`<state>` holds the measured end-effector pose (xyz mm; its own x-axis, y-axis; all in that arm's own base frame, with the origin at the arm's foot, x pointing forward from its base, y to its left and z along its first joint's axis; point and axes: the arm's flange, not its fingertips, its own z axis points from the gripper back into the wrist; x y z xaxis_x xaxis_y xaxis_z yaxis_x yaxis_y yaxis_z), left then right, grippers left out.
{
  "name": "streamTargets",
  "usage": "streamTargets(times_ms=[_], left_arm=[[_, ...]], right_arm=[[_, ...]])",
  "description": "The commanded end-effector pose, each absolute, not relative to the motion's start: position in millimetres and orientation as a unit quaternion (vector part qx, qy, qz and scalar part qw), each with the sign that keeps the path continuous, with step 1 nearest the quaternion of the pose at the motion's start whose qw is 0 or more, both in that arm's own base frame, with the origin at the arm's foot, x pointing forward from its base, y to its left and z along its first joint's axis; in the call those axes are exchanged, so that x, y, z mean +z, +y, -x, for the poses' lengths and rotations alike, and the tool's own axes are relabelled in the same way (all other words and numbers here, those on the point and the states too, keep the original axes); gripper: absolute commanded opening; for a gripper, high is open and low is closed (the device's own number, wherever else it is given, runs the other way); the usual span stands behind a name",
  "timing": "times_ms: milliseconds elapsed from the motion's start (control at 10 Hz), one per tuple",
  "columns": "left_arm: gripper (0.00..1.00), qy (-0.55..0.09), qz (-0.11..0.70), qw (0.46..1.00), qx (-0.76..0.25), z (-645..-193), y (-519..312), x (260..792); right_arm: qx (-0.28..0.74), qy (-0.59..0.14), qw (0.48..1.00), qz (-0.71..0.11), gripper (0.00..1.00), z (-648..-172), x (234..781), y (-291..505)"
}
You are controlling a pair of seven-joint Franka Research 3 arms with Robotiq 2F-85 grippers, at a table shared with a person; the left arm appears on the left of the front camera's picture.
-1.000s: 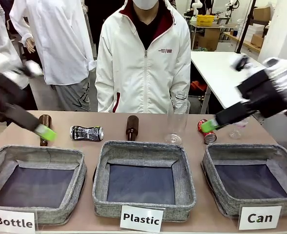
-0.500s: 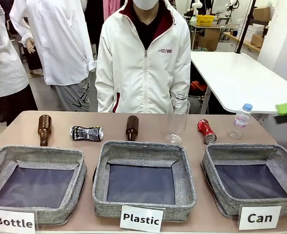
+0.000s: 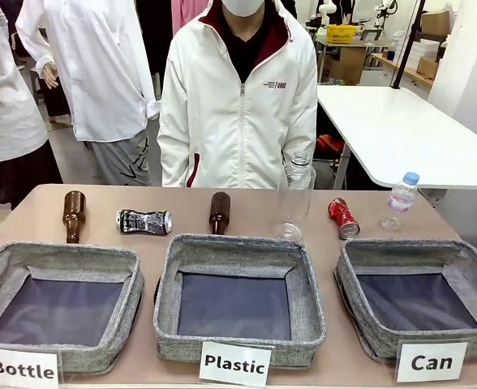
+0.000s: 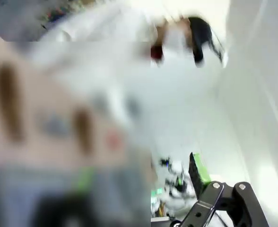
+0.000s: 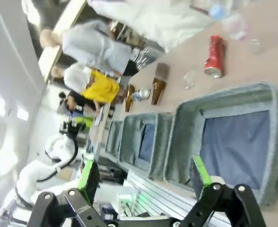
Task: Sort the can waste into the basket.
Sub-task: Pick up the can waste from the table and place it in the right Fabric basket.
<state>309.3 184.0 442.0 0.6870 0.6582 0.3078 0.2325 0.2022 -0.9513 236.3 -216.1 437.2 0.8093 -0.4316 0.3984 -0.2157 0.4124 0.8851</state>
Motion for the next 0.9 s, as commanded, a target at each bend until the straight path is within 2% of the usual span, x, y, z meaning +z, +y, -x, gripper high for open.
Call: streamTargets(times_ms=[0,100,600,800], left_arm=[[0.99,-0.352,0.624,0.689,0.11,-303,177,443],[0.99,-0.352,0.624,0.689,0.11,-303,177,443],[0.99,-0.352,0.624,0.689,0.11,-303,177,443],[0.99,-0.352,0.624,0.689,0.11,-303,177,443]], right_arm=[[-0.088,-0.372,0.781,-0.493,1.0,-216,409,-182],[-0.069,-0.301,0.785,-0.538,1.0,-236,437,-216],[-0.074,-0.291,0.788,-0.537,1.0,-237,431,-212],[-0.068,-0.267,0.852,-0.446,1.0,-256,467,-172]])
